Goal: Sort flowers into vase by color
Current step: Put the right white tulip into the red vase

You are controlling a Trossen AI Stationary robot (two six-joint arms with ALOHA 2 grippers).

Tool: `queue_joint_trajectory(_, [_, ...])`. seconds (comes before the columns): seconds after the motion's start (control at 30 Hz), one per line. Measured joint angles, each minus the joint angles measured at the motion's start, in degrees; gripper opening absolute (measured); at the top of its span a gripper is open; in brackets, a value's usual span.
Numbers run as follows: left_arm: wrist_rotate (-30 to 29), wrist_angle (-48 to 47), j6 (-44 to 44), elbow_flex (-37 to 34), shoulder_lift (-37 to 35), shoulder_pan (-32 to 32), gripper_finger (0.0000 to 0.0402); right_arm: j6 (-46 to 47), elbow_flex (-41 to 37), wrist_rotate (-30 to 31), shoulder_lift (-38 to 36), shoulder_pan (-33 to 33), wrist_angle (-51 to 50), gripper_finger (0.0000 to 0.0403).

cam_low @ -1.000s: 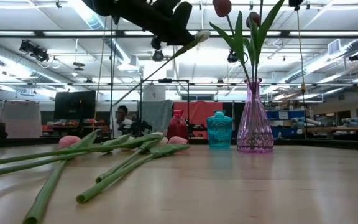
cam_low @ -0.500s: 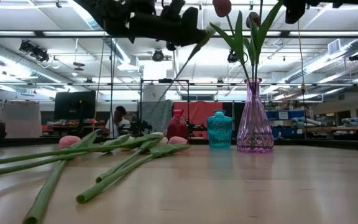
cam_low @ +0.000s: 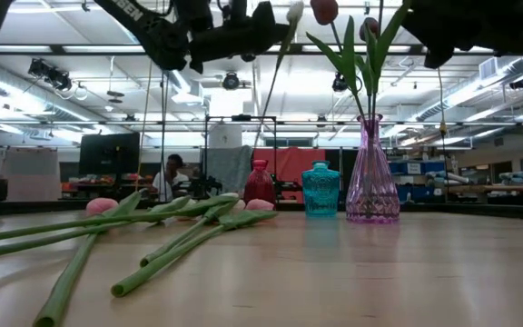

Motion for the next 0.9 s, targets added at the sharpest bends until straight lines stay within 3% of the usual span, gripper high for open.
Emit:
queue_joint_trajectory(0.13, [0.50,7.92,-1.41,0.00,2.00,0.49,0.0019,-1.52,-0.50,1.20,0.05,-0.01,1.50,0.0169])
queue_joint_trajectory(0.5, [0.28,8.10,-1.88,0.00,4.43,1.78,0.0019,-1.64,-0.50,1.03,0.85,-0.01,0.99,0.0169])
queue_joint_trajectory(0.67, [0.31,6.17,-0.91,0.00,4.43,2.12,0.0019,-1.64,-0.50,1.01,0.85,-0.01,0.99,0.0169])
queue_joint_trajectory(0.9, [0.28,-4.00,-0.95,0.02,4.43,3.13,0.0022,-1.64,-0.50,1.03,0.85,-0.01,0.88,0.0169])
